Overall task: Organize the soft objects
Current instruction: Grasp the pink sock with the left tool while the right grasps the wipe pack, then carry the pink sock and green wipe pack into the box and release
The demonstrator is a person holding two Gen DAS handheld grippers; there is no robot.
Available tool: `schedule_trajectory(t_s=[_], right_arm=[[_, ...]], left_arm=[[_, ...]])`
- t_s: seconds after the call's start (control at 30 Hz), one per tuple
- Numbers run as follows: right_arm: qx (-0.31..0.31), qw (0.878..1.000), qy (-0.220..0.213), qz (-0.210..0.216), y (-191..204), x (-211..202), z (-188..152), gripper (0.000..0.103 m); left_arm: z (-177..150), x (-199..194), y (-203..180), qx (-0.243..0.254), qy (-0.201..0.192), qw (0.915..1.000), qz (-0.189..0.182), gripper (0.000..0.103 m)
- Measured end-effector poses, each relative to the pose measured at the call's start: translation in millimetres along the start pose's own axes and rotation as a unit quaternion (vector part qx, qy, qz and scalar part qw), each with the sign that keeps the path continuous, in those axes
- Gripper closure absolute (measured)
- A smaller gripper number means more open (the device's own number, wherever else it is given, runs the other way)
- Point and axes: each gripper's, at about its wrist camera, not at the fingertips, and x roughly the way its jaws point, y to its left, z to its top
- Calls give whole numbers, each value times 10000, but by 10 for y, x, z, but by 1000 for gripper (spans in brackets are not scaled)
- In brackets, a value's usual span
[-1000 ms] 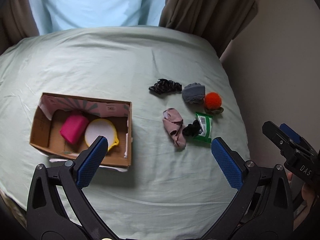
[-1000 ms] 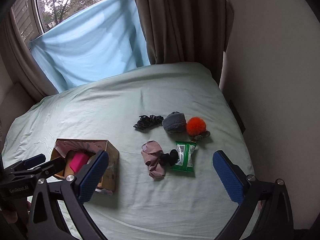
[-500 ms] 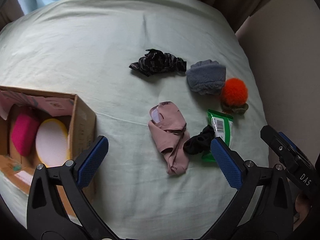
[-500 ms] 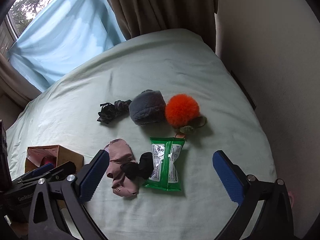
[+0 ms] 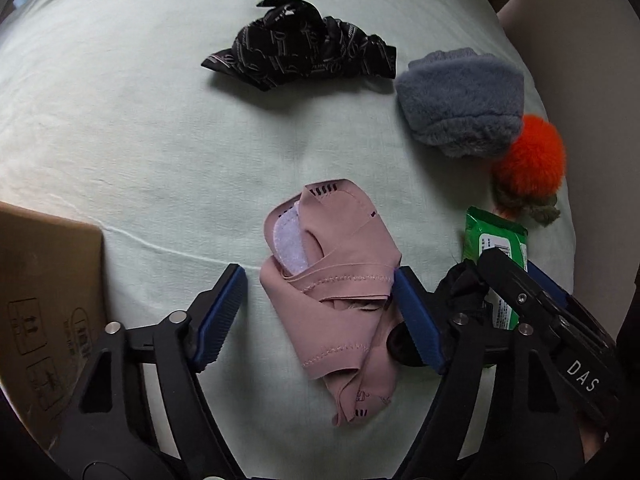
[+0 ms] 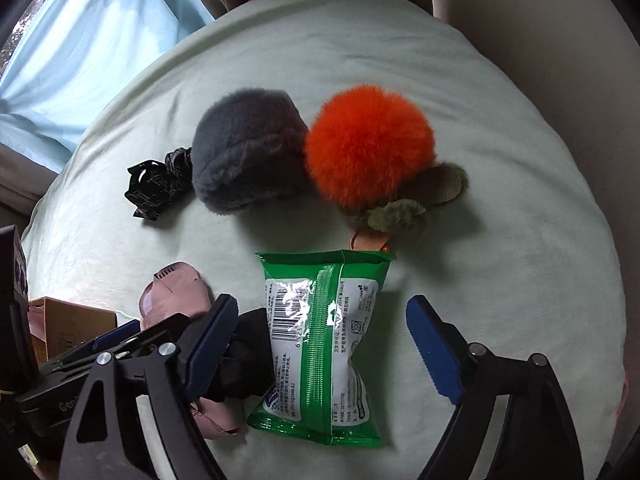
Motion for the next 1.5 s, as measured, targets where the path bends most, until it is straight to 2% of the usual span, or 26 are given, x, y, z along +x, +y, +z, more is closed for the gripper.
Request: schedule_trajectory(t_s=[0.13,0.23,0.47,0.77,1.03,1.23,1.5], right_arm=[[1,9999,133,57,-7,132,-28,45],[-31,9998,174,79,-5,164,-39,52],[162,9996,134,208,-72,122,-39,64],[296,9991,8,295,-112,-14,-30,66],[176,9991,-211,324,-40,-409,15,67],[36,9984,-425,373,94,-837,11,67],[-113,9966,-732,370,422,-1727,-46,67]], left_arm=[[-14,42,-109,305,36,9995,-46,60],[-5,24,-162,432,-1,9991,7,65],[14,-46,-136,323,-41,9994,-88,75],[24,-386,-197,429,-290,9987,-34,77],[-47,-931,-195,375,-556,9977,-34,78],[-151,-1576,-276,370,-884,9954,-92,78],[-326,-2656,-168,265,-1410,9895,-190,78]])
